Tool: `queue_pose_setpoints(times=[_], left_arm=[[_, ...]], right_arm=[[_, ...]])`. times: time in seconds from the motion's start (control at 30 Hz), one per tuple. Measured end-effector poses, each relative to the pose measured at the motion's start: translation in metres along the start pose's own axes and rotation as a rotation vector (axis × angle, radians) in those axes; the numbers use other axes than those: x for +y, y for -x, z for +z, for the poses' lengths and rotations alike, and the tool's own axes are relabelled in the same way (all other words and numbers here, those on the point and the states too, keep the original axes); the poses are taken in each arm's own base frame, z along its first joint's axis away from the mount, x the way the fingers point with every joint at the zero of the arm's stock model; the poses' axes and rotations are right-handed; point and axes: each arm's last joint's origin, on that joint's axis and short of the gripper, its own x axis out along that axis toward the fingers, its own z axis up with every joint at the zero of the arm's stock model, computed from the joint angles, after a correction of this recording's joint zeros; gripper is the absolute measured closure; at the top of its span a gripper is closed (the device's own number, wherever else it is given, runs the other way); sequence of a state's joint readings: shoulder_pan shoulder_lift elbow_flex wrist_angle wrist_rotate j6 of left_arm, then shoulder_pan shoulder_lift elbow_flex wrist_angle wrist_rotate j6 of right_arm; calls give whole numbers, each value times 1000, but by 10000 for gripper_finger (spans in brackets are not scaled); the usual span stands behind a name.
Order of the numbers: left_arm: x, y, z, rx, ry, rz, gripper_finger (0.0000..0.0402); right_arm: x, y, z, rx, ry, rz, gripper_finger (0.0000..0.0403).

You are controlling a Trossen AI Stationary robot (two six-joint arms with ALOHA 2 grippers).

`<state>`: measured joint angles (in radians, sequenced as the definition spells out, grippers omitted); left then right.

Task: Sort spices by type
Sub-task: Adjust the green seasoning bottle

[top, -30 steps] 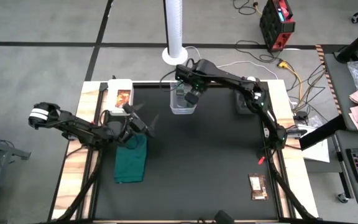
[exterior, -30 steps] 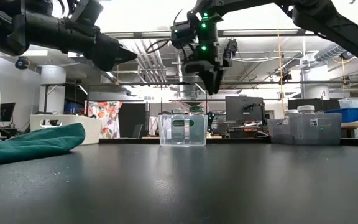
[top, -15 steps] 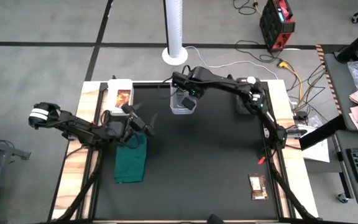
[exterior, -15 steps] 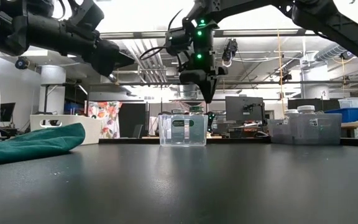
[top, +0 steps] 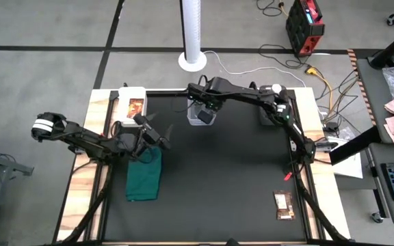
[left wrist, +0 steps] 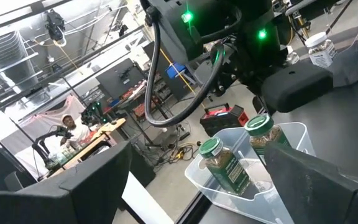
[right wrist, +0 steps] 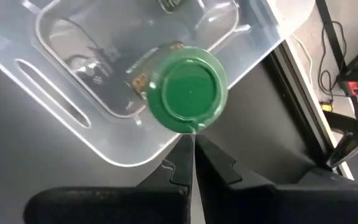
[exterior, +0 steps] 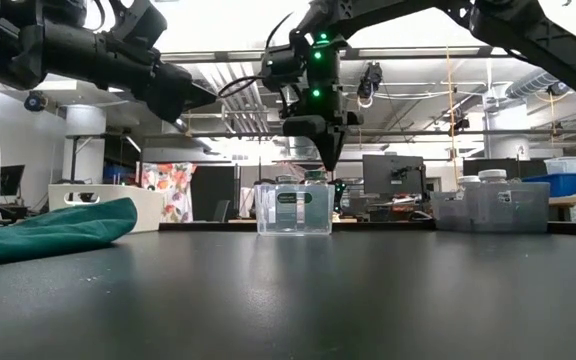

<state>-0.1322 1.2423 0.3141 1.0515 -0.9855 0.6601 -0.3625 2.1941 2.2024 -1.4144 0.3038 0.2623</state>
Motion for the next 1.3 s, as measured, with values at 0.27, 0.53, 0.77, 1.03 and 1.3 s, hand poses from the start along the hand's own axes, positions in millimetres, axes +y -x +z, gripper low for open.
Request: queue_pose_setpoints(times=[0.27, 0.53, 0.77, 1.03, 1.3], left_arm=[[0, 0, 0, -1, 1, 0, 51], [0, 0, 0, 0, 1, 0, 51], [0, 0, 0, 0, 1, 0, 51], [0, 0, 0, 0, 0, 0, 51], [0, 0, 0, 0, -1, 0, 51]], right_arm=[[9, 2, 2, -37, -7, 41, 394], [7, 7, 7, -97, -11, -4, 394], [6, 5, 11, -131, -5, -6, 394], [10, -2, 12, -110, -6, 39, 394], [10, -2, 19, -168, -124, 77, 394]])
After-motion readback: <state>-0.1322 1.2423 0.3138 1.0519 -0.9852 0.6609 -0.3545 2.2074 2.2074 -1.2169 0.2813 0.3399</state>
